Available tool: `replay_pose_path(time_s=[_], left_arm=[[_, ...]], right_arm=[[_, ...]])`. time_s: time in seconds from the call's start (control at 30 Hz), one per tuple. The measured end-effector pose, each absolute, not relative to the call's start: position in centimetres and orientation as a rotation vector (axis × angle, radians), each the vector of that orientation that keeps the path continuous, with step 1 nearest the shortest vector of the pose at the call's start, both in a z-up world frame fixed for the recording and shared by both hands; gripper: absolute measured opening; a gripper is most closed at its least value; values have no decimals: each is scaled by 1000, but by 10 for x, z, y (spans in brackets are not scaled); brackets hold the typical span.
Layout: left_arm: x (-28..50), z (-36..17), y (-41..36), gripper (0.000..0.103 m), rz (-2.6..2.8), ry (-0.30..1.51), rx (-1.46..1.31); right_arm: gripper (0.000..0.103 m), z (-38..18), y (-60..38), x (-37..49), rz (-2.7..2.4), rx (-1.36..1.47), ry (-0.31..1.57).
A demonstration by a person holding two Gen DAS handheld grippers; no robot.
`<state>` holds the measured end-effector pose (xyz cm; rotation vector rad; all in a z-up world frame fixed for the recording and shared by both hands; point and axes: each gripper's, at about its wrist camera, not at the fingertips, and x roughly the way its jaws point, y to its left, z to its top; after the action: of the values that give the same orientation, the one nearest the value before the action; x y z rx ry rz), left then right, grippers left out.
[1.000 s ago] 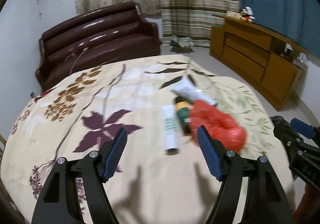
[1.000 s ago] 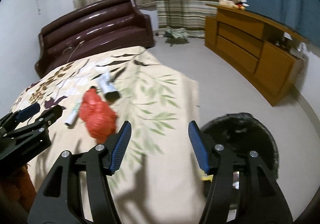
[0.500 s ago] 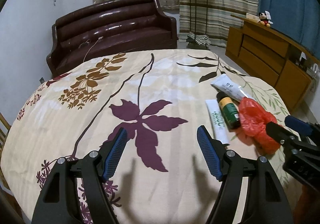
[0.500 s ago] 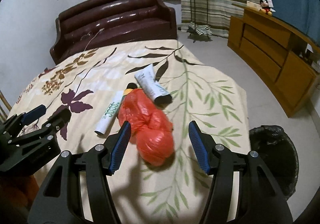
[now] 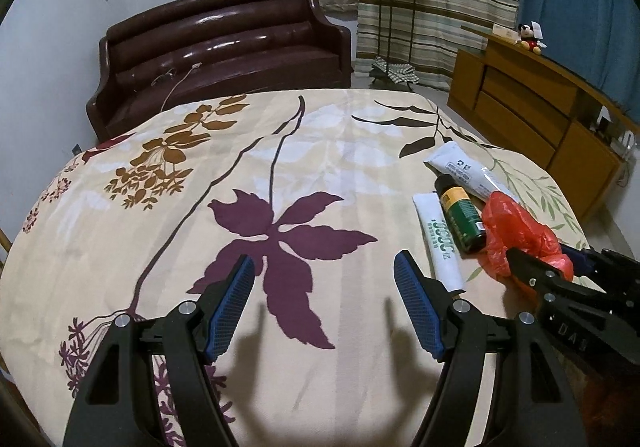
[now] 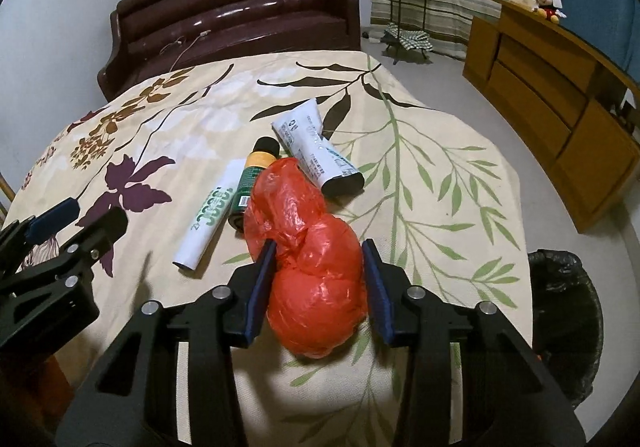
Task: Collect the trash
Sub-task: 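Grasp the red plastic bag with the right gripper, then grasp the white-and-green tube with the left gripper while the right holds the red bag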
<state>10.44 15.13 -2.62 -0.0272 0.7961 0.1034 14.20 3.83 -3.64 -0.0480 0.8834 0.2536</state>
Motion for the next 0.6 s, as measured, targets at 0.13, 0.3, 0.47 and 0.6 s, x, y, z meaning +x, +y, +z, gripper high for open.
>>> replay_pose_path(time_s=[0.13, 0.3, 0.47, 0.6], left_arm=[[107, -26, 145, 70, 89, 799, -27], [109, -25, 132, 70, 58, 798, -17], [114, -25, 121, 70, 28, 803, -15], [123, -31, 113, 70, 3, 835, -17]], right_arm=[[40, -35, 35, 137, 259, -38, 876], [40, -29, 23, 128, 246, -19, 855], [39, -21, 5, 126, 205, -3, 823], [39, -21, -8, 130, 177, 16, 816]])
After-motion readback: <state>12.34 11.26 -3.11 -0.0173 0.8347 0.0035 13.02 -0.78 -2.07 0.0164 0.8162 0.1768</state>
